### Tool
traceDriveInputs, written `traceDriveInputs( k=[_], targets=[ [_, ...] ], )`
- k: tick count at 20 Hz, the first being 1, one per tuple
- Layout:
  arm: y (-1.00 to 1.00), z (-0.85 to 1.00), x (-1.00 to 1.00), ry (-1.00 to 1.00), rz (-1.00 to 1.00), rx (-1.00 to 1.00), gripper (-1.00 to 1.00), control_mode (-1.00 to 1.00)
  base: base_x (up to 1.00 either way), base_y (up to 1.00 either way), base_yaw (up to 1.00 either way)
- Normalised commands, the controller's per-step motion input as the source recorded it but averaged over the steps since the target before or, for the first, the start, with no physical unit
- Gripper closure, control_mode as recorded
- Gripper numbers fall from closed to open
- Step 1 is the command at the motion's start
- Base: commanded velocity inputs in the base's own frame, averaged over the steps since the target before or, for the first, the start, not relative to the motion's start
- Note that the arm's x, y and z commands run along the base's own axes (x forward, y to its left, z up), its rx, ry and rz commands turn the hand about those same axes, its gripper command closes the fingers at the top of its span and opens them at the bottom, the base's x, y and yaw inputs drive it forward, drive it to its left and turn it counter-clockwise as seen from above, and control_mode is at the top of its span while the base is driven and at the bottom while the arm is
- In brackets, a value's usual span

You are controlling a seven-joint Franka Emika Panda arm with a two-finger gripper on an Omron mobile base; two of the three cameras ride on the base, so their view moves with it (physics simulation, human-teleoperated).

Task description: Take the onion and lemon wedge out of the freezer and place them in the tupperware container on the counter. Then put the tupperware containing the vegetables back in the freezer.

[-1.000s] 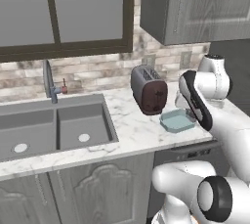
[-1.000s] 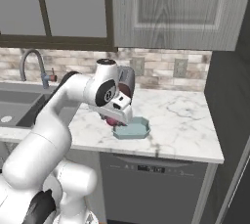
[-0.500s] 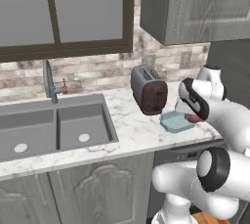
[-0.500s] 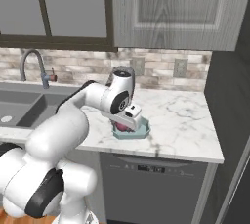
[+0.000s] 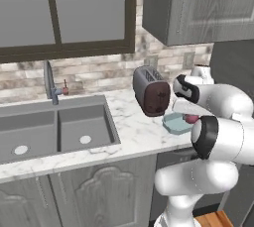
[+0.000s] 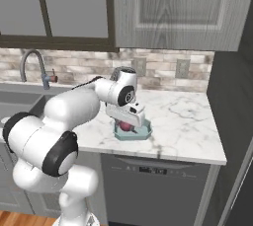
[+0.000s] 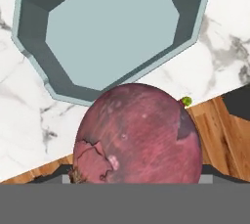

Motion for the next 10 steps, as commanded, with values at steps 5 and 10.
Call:
traceDriveInputs(
  k=[5, 10],
  targets=[
    [0.00, -0.30, 0.37, 0.06, 0.00, 0.00, 1.00, -1.00, 0.00, 0.00, 0.00],
    [0.00, -0.41, 0.26, 0.00, 0.00, 0.00, 1.00, -1.00, 0.00, 0.00, 0.00]
  ],
)
